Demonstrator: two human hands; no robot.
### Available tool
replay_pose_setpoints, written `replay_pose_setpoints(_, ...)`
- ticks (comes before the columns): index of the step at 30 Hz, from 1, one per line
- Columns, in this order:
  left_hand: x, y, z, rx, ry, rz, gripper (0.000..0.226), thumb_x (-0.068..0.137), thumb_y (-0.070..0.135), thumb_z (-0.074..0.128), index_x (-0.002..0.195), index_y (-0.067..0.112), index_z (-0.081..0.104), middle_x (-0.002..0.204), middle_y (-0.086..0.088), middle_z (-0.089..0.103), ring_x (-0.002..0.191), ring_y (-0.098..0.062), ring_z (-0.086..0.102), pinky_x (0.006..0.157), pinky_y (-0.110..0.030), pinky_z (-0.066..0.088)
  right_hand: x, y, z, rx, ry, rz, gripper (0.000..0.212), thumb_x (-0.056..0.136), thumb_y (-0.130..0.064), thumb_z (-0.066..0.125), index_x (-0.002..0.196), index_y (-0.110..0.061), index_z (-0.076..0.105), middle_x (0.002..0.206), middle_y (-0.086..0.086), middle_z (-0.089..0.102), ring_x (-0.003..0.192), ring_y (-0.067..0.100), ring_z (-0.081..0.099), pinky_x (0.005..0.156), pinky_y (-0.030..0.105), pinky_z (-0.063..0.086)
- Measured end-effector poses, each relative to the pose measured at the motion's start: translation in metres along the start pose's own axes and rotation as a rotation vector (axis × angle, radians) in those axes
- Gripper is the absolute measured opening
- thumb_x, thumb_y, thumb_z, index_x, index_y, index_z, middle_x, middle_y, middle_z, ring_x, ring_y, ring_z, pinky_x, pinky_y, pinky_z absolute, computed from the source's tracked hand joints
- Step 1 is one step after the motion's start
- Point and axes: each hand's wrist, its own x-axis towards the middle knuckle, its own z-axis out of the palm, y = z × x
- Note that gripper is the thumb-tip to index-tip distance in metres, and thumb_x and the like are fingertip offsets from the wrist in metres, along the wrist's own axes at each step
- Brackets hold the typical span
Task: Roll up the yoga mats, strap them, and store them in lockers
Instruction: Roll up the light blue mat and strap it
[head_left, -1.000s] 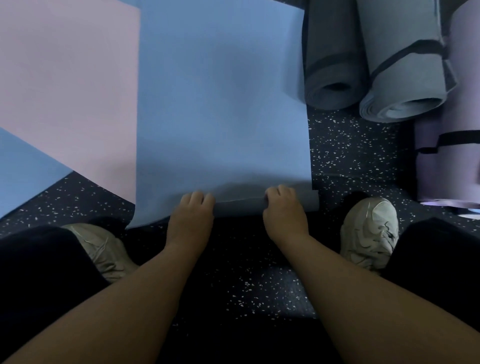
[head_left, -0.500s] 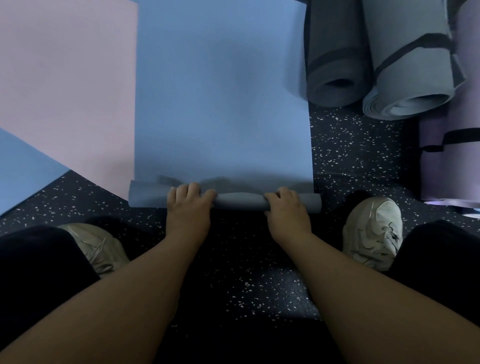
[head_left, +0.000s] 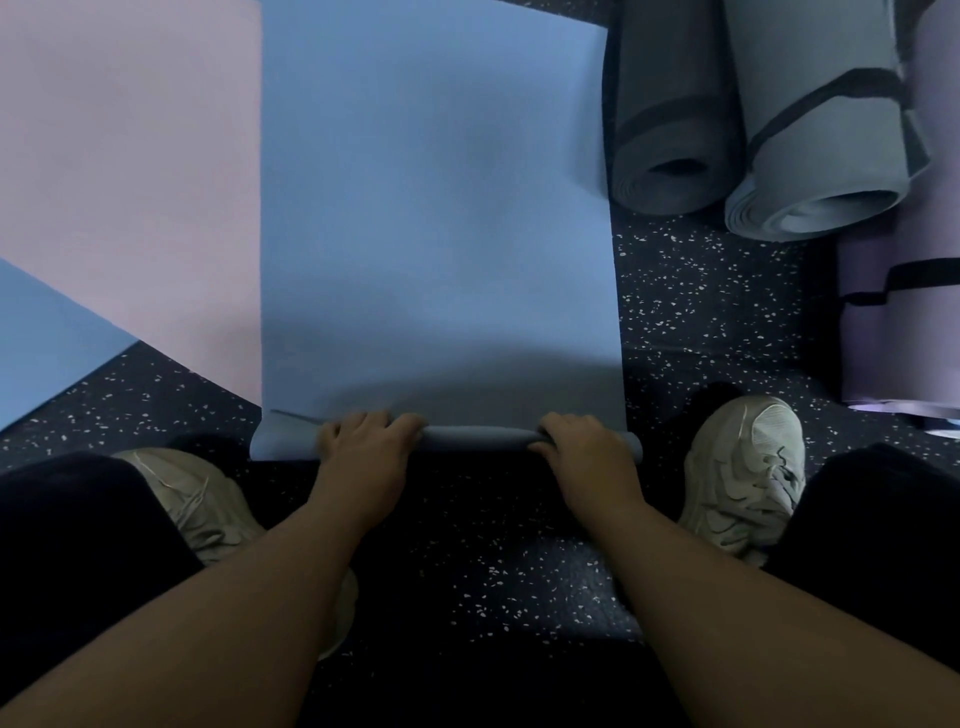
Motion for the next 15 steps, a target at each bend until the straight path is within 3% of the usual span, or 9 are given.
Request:
replay_pose_setpoints(4, 0.011, 0.010, -0.009, 0.050, -0.009, -0.104, 0.024, 0.101, 0.037, 0.030, 0.107, 0.019, 0.045, 0.108, -0.006, 0.058, 0.103, -0.030, 0.053, 0.078, -0.039, 0.025, 0.008, -0.004, -0.005, -0.049, -0.040, 0.016, 0.026, 0.100, -0.038, 0.039, 0.107, -0.018, 0.054, 0.113, 0.002, 0.054, 0.105, 0.024, 0.050, 0.077, 0.035, 0.035)
replay_pose_setpoints(7, 0.017, 0.017, -0.012, 0.120, -0.018, -0.138, 0.020, 0.101, 0.035, 0.037, 0.110, 0.017, 0.041, 0.115, -0.008, 0.045, 0.102, -0.032, 0.052, 0.081, -0.039, 0.030, 0.015, -0.009, -0.007, -0.019, -0.052, 0.069, 0.027, 0.101, -0.035, 0.041, 0.108, -0.012, 0.053, 0.115, 0.008, 0.041, 0.104, 0.027, 0.048, 0.074, 0.034, 0.032)
replay_pose_setpoints(11, 0.020, 0.029, -0.016, 0.150, 0.029, -0.119, 0.016, 0.091, 0.017, 0.050, 0.106, 0.021, 0.048, 0.118, -0.007, 0.040, 0.108, -0.029, 0.039, 0.083, -0.038, 0.028, 0.025, -0.016, -0.010, -0.042, -0.058, 0.127, 0.028, 0.098, -0.034, 0.047, 0.115, -0.012, 0.047, 0.123, 0.009, 0.044, 0.117, 0.027, 0.042, 0.087, 0.041, 0.040)
replay_pose_setpoints(13, 0.019, 0.033, -0.017, 0.141, 0.066, -0.052, 0.020, 0.081, 0.006, 0.057, 0.098, 0.016, 0.055, 0.109, -0.010, 0.048, 0.100, -0.032, 0.046, 0.077, -0.038, 0.034, 0.028, -0.018, -0.010, -0.006, -0.056, 0.162, 0.030, 0.097, -0.031, 0.051, 0.118, -0.012, 0.043, 0.126, 0.009, 0.045, 0.119, 0.028, 0.042, 0.091, 0.044, 0.040)
replay_pose_setpoints(15, 0.020, 0.032, -0.014, 0.148, 0.103, 0.023, 0.024, 0.065, -0.001, 0.072, 0.080, 0.011, 0.057, 0.086, -0.013, 0.054, 0.078, -0.034, 0.054, 0.059, -0.038, 0.042, 0.029, -0.019, -0.008, -0.004, -0.051, 0.174, 0.031, 0.096, -0.030, 0.053, 0.118, -0.011, 0.041, 0.127, 0.010, 0.045, 0.120, 0.029, 0.042, 0.092, 0.045, 0.040)
